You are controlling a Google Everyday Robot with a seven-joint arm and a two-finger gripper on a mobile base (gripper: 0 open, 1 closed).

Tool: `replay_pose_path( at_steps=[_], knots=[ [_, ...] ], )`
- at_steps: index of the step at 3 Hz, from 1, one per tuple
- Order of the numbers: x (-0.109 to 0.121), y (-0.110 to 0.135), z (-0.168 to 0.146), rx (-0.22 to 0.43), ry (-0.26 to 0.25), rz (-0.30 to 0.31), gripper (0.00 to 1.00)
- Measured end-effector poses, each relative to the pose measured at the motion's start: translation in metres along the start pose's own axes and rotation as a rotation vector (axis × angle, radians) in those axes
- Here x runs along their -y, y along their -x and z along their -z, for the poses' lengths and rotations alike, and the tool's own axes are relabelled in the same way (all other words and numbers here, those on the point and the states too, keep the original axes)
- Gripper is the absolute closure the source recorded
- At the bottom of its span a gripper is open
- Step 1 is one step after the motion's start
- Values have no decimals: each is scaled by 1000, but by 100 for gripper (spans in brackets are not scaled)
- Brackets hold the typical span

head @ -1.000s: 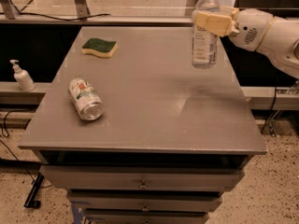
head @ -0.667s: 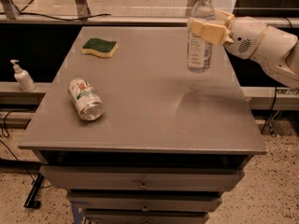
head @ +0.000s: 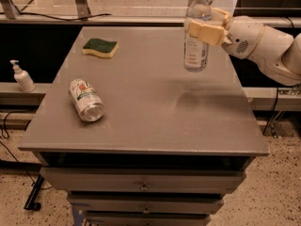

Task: Place blue plastic bottle upright

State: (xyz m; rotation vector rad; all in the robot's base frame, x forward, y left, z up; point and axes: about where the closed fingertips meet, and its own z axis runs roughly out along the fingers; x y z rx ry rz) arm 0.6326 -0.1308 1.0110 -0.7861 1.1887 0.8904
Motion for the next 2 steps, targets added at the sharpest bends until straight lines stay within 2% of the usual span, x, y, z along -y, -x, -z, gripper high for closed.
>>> replay_pose_path(
  at_steps=[2],
  knots=[
    [-33, -32, 14, 45, 164, 31, 100]
  ],
)
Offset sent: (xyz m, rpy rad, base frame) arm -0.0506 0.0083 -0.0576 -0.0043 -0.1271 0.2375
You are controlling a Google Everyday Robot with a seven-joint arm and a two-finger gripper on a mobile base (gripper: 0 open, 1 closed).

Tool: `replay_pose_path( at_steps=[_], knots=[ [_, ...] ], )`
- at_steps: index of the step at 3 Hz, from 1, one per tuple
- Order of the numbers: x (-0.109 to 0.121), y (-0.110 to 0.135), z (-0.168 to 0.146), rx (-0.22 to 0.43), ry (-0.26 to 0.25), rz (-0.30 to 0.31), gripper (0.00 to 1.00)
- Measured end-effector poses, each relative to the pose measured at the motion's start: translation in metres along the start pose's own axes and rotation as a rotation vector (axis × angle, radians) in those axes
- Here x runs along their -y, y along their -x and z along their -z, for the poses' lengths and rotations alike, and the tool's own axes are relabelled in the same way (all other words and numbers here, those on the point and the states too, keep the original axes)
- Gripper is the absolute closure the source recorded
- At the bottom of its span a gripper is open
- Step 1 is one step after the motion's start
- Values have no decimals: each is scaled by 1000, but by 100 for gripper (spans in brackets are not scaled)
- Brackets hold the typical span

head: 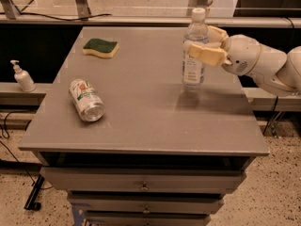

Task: Place blue plastic bottle upright

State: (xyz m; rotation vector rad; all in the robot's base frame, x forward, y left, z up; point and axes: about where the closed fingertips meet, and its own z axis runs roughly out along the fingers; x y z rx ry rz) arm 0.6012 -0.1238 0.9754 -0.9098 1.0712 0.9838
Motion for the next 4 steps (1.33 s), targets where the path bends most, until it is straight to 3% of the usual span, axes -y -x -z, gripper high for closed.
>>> replay_pose_path(
  at_steps=[1, 2, 4],
  knots=[
    [-13, -14, 6, -3, 43, 9, 100],
    [-16, -22, 9, 11, 53, -4, 82],
    [-22, -32, 15, 14, 54, -28, 36]
  ],
)
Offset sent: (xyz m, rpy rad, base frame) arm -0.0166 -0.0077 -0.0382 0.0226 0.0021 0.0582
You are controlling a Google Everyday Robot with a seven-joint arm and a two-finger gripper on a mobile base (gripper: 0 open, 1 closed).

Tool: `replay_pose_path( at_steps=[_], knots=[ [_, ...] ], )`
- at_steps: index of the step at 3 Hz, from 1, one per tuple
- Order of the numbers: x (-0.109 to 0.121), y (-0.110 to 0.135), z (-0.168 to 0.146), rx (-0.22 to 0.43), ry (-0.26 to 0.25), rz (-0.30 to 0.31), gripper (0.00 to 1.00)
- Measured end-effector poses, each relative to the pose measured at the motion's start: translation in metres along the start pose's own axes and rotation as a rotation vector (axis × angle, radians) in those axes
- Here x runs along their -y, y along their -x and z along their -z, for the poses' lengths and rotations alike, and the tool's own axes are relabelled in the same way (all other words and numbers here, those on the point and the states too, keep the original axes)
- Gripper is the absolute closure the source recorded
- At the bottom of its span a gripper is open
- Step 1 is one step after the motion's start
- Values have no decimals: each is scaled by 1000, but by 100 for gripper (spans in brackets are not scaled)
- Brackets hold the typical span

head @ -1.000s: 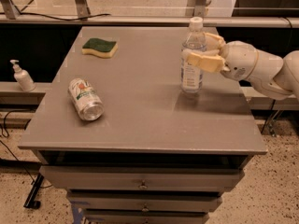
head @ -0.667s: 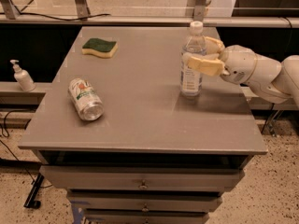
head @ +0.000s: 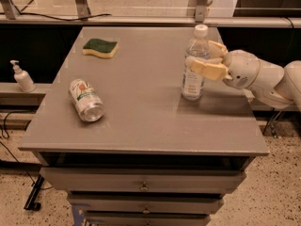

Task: Place blue plastic bottle upright

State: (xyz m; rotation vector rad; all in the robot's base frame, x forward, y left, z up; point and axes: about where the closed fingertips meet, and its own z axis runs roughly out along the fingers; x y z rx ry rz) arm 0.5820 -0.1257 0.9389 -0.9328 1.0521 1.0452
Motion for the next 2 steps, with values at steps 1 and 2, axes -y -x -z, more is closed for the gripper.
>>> replay_pose_path(
  at_steps=[1, 2],
  knots=[
    [0, -2, 2, 1, 7, -7, 12],
    [2, -1, 7, -1, 17, -10, 0]
  ],
)
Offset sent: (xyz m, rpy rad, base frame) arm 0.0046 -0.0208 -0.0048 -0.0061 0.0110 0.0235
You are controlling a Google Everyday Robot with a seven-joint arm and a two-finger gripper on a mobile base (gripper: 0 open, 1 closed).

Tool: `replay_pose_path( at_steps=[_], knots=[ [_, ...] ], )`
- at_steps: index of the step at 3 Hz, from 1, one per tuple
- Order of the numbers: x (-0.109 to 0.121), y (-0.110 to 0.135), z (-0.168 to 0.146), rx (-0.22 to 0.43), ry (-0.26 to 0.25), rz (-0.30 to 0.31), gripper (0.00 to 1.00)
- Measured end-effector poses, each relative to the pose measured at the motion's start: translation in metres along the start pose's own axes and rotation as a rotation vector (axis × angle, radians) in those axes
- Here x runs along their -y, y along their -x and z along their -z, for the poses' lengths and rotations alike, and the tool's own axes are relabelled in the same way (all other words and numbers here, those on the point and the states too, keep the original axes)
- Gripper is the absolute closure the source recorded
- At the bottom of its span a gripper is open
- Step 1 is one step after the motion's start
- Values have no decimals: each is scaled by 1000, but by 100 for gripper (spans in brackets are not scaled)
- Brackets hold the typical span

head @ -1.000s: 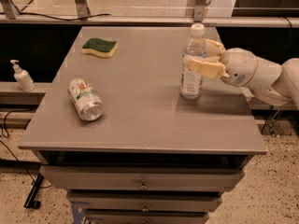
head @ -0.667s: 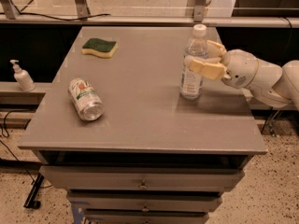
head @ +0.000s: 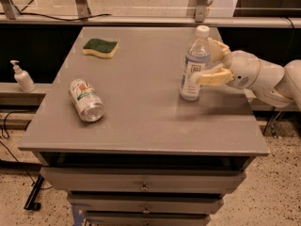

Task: Place blue plastic bottle upright

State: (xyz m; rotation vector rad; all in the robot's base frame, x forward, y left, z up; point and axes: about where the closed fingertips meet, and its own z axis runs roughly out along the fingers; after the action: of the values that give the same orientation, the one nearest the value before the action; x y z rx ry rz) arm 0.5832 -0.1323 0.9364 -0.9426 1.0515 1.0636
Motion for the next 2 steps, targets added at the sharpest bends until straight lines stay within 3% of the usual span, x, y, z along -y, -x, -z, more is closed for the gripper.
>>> replay_pose_path(
  at_steps=[1, 2],
  knots=[
    [13, 12, 17, -15, -27, 28, 0],
    [33, 50, 63, -59, -120, 107, 0]
  ],
)
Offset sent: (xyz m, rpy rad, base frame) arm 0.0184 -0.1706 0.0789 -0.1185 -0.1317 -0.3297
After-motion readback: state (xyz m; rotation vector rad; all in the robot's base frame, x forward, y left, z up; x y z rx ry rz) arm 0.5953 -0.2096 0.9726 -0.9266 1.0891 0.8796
